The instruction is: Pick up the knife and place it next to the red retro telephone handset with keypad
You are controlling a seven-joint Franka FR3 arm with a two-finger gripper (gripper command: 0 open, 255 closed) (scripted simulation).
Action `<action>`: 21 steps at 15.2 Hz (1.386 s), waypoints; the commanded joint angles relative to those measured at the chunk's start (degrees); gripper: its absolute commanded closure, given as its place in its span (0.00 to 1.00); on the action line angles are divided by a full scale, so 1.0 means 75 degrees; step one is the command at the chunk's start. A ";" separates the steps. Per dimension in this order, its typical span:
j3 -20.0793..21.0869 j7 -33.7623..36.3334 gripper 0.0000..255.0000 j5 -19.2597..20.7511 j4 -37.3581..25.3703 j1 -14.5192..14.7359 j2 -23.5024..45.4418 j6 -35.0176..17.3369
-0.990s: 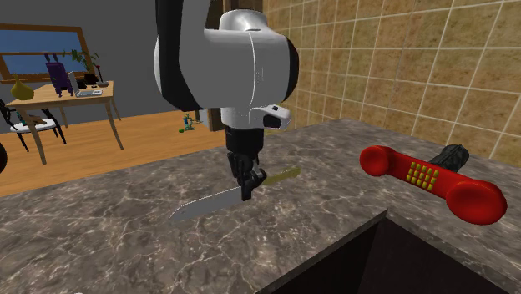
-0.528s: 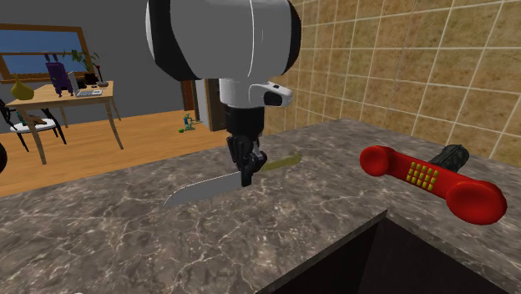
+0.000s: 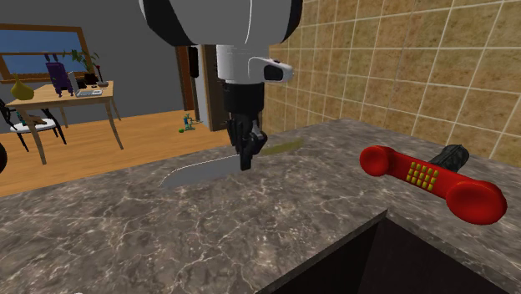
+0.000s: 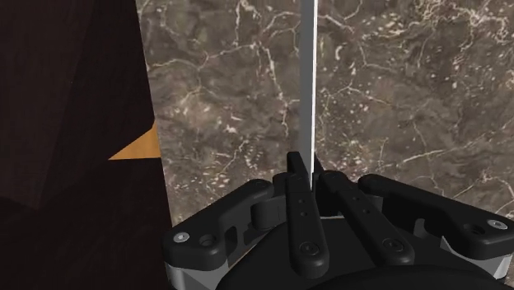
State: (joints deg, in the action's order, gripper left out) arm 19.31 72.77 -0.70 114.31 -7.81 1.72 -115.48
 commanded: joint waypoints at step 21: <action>-0.1628 -0.3089 1.00 -0.0170 0.0805 -0.1392 -0.1209 0.0444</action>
State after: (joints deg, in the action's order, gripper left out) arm 7.88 51.03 -2.10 120.39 -17.62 -7.28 -112.29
